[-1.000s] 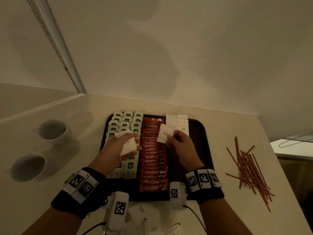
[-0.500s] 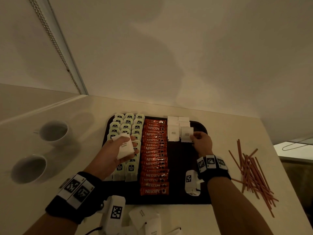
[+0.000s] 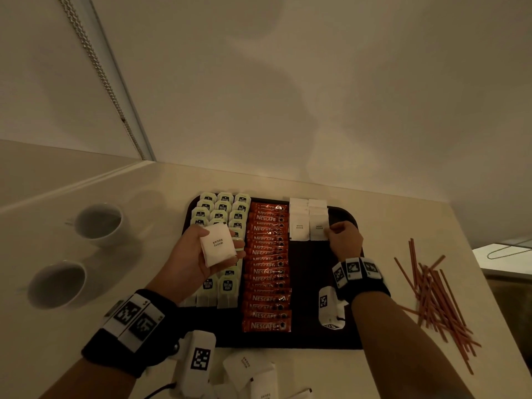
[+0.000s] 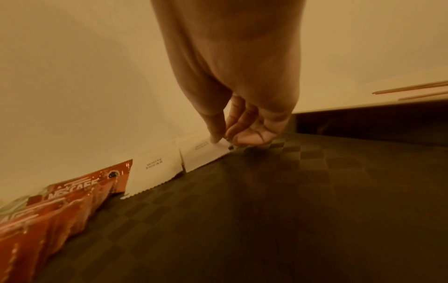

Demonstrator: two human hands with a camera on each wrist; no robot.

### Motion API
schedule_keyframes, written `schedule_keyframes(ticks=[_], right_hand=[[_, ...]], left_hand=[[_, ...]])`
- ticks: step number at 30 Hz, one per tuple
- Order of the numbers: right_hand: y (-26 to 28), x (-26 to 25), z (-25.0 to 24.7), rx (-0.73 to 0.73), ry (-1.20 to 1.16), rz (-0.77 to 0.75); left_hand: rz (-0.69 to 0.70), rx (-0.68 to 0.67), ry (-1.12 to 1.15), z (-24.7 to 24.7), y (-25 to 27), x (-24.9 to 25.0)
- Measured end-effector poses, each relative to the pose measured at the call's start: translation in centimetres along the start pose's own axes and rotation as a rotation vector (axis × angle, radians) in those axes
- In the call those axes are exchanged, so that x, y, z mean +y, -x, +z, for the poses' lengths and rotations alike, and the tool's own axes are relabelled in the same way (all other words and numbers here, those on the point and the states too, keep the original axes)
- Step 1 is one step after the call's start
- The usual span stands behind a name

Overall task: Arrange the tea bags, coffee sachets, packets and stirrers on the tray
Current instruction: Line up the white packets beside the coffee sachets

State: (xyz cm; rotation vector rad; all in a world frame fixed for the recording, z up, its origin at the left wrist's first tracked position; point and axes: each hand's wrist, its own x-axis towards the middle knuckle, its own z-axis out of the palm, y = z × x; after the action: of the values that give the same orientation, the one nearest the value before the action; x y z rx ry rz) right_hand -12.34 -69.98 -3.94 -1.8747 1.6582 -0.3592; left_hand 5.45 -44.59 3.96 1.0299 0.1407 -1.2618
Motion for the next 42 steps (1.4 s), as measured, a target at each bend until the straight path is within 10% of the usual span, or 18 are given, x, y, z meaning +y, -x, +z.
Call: schedule_keyframes(ticks=[5, 11, 21, 29, 35, 42], right_hand=[[1.4, -2.0, -0.3, 0.010, -0.133, -0.091], [10.7, -8.5, -0.5, -0.689, -0.443, -0.340], [12.9, -9.0, 1.1, -0.542, -0.510, -0.419], [12.8, -8.9, 0.7, -0.614, -0.548, -0.429], [12.3, -8.8, 0.8, -0.569, -0.570, -0.395], [12.3, -8.9, 0.9, -0.547, -0.601, -0.407]], left_hand=[[0.023, -0.047, -0.042, 0.7, 0.0, 0.0], [0.185, -0.006, -0.190, 2.0, -0.1, -0.6], [0.079, -0.029, 0.068, 2.6, 0.4, -0.2], [0.218, 0.050, -0.311, 2.3, 0.1, -0.8], [0.040, -0.084, 0.058, 3.0, 0.1, -0.3], [0.228, 0.032, -0.291, 2.9, -0.3, -1.0]])
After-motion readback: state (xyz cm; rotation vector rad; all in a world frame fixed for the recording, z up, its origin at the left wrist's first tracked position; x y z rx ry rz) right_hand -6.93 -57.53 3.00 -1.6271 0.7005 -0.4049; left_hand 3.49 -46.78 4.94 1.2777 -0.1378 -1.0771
